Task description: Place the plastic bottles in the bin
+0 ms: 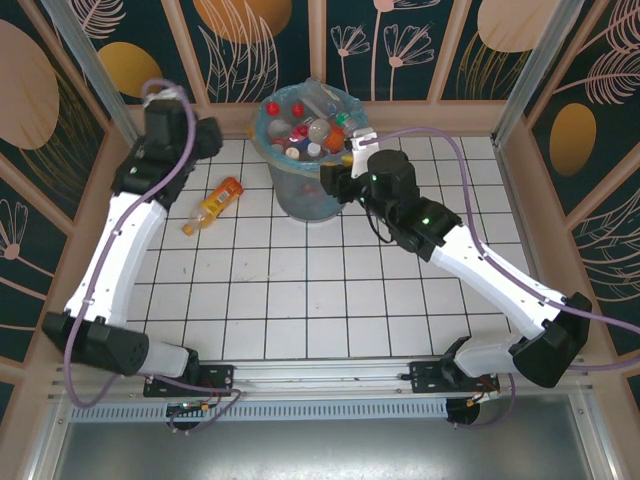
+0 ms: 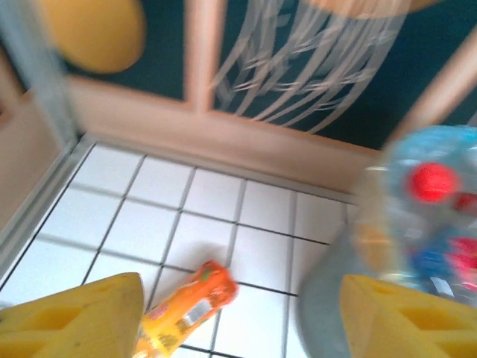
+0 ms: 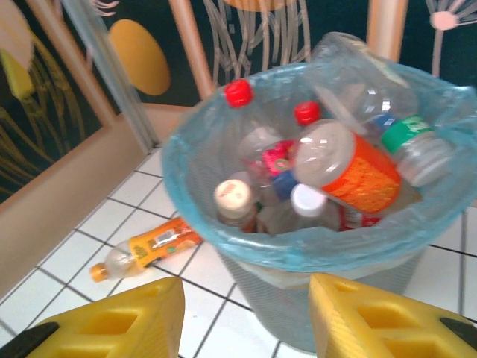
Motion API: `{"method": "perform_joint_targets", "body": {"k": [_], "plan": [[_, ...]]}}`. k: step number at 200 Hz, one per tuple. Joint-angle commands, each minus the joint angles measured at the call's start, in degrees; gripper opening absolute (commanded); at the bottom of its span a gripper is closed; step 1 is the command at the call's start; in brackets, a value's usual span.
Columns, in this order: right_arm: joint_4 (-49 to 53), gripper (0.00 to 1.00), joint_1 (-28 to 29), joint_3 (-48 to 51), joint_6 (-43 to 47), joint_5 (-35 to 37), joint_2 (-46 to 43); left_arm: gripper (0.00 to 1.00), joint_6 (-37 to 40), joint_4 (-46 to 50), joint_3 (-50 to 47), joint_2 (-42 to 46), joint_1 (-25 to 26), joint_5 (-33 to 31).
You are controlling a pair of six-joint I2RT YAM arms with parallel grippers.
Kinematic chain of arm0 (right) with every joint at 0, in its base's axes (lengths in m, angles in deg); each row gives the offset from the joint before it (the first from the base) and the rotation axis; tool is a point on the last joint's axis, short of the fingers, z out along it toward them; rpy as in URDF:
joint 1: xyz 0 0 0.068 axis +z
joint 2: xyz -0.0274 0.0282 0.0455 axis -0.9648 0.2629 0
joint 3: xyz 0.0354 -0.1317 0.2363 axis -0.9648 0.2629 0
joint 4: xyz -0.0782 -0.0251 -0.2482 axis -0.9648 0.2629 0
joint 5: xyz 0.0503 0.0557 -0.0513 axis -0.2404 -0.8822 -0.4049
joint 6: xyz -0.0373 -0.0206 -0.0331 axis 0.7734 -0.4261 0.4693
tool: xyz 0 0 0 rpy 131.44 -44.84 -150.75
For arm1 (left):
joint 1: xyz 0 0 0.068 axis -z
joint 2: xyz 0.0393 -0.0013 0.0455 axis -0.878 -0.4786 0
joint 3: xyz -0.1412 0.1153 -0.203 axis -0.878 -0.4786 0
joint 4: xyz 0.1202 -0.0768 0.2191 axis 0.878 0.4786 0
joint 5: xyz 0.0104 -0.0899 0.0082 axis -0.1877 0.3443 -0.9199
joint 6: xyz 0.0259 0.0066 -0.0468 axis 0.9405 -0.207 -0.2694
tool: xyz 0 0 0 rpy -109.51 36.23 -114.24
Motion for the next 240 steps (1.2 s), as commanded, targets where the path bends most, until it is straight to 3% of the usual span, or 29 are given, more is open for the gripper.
{"method": "perform_joint_targets", "body": {"k": [1,42,67,129,174,240], "plan": [[-3.49,0.48,2.62,-1.77,-1.54,-1.47,1.12,0.79,-10.59,-7.66,-11.15,4.82,-5.65,8.04],[-6.55,0.48,7.47,-5.68,-5.57,-8.89,8.77,0.78,-24.62,-19.83,-31.38,10.38,-17.68,23.19],[-5.13,0.48,10.57,-10.26,-6.99,-13.11,16.52,0.77,-28.22,-24.43,-38.86,9.68,-21.44,26.2],[-4.73,0.48,14.97,-13.1,-8.23,-16.35,26.46,0.77,-35.59,-32.91,-49.63,6.21,-26.94,29.01],[-4.9,0.48,15.67,-12.76,-7.85,-15.62,26.21,0.69,-43.06,-43.28,-54.57,-0.04,-27.91,34.47],[-4.06,0.48,15.68,-12.58,-6.98,-14.16,25.6,0.65,-48.54,-51.26,-56.99,-6.43,-28.15,35.43]]}}
